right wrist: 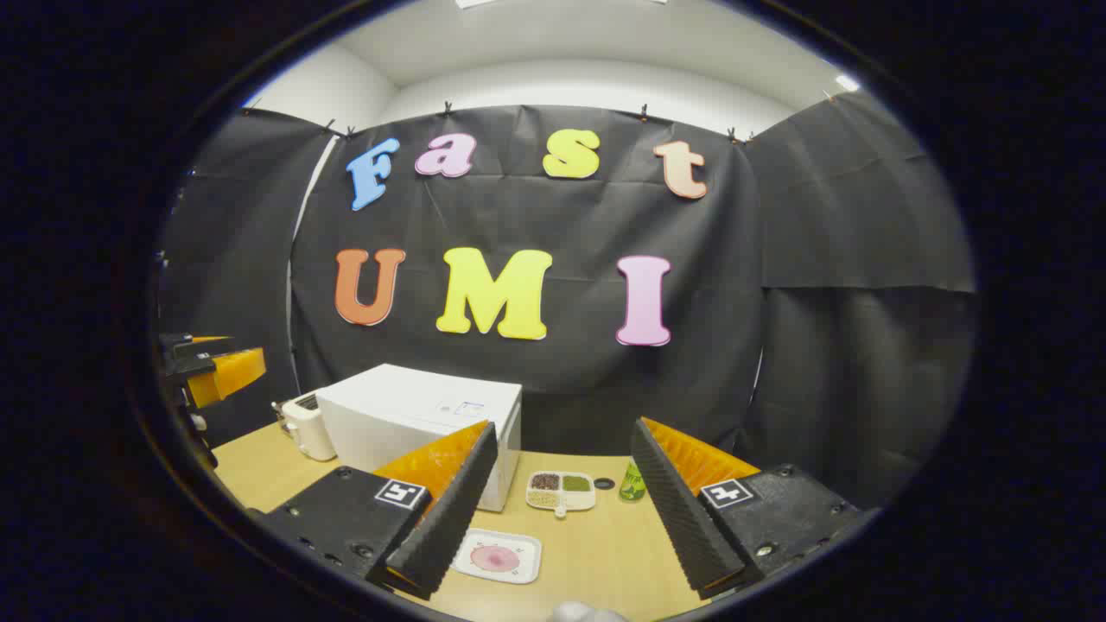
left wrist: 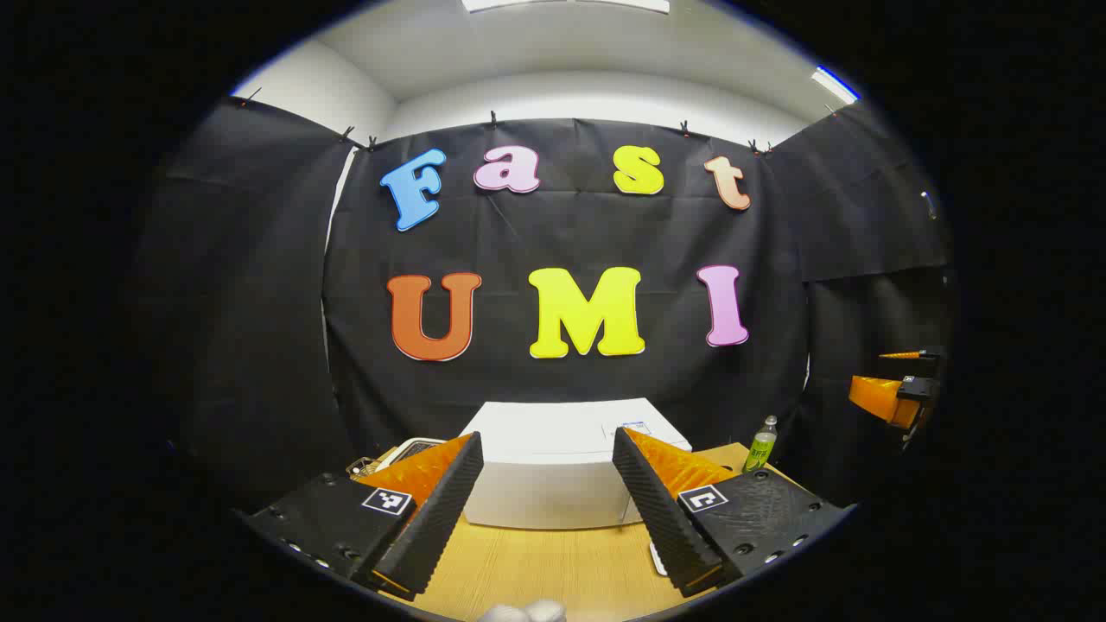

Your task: Open the microwave oven with the left hand, put the food in, and close the microwave oven.

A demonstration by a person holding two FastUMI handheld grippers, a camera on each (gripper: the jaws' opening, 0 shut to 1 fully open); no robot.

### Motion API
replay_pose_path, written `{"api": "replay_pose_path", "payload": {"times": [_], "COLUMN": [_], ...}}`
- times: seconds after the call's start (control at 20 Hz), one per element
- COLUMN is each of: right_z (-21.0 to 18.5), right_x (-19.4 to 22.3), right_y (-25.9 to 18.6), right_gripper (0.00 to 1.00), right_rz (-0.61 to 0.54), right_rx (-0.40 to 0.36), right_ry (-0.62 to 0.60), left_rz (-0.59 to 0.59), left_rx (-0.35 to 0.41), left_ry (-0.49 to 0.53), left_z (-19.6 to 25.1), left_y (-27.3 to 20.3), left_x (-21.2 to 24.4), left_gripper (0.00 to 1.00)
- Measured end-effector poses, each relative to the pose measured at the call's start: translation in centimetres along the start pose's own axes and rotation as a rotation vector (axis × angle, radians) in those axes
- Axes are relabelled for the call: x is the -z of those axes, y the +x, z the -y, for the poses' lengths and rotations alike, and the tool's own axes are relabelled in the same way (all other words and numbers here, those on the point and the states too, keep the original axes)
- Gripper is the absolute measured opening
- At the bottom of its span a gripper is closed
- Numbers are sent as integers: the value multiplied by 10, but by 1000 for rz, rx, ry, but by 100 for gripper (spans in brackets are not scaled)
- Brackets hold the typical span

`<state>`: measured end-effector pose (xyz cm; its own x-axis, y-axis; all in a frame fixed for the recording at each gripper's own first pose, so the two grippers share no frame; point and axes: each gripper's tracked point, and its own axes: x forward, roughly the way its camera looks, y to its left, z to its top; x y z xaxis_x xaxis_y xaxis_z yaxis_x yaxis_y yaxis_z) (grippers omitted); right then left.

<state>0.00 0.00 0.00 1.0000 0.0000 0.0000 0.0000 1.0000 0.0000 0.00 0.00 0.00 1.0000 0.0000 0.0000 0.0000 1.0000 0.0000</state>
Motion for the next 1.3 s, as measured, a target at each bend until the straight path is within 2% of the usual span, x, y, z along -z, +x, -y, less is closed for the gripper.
{"api": "replay_pose_path", "payload": {"times": [0.05, 0.1, 0.15, 0.2, 0.25, 0.3, 0.35, 0.4, 0.5, 0.7, 0.75, 0.8, 0.85, 0.95, 1.0, 1.1, 1.15, 1.2, 1.3], "right_z": [0, 1, 1, 1, 2, 4, 5, 8, 15, 37, 40, 45, 47, 53, 55, 59, 62, 63, 67], "right_x": [-1, -2, -2, -2, -1, -3, -3, -4, -7, -11, -10, -11, -10, -9, -7, -3, -2, -1, 2], "right_y": [1, 3, 6, 8, 10, 11, 12, 13, 13, 9, 7, 3, 0, -6, -9, -11, -12, -13, -12], "right_gripper": [100, 92, 92, 100, 92, 100, 100, 92, 92, 92, 92, 100, 92, 92, 100, 100, 94, 100, 100], "right_rz": [1, 1, 1, -1, -3, -2, -3, -3, -5, -17, -23, -30, -38, -56, -66, -85, -94, -99, -107], "right_rx": [0, 2, 2, 1, 0, 2, 5, 9, 18, 55, 65, 75, 83, 99, 106, 121, 128, 134, 145], "right_ry": [-3, -6, -4, -1, 3, 5, 5, 6, 10, -11, -25, -37, -48, -64, -71, -87, -94, -98, -99], "left_rz": [-2, -5, -9, -10, -8, 1, 10, 12, 11, -62, -81, -102, -106, -142, -148, -168, -170, -170, -170], "left_rx": [0, -1, -1, 0, 6, 9, 15, 26, 51, 79, 86, 96, 106, 116, 120, 114, 111, 107, 103], "left_ry": [0, 0, 2, 3, 7, 15, 20, 25, 19, 27, 39, 46, 54, 59, 55, 43, 42, 42, 30], "left_z": [1, 0, 1, 2, 5, 7, 11, 16, 33, 66, 75, 85, 95, 109, 116, 124, 127, 129, 131], "left_y": [3, 6, 10, 12, 17, 22, 28, 36, 52, 92, 103, 112, 123, 144, 155, 174, 180, 187, 197], "left_x": [1, 4, 7, 10, 13, 17, 22, 31, 56, 127, 145, 162, 175, 202, 211, 227, 231, 233, 237], "left_gripper": [96, 96, 96, 96, 96, 96, 96, 96, 96, 96, 100, 96, 96, 96, 96, 96, 96, 96, 96]}}
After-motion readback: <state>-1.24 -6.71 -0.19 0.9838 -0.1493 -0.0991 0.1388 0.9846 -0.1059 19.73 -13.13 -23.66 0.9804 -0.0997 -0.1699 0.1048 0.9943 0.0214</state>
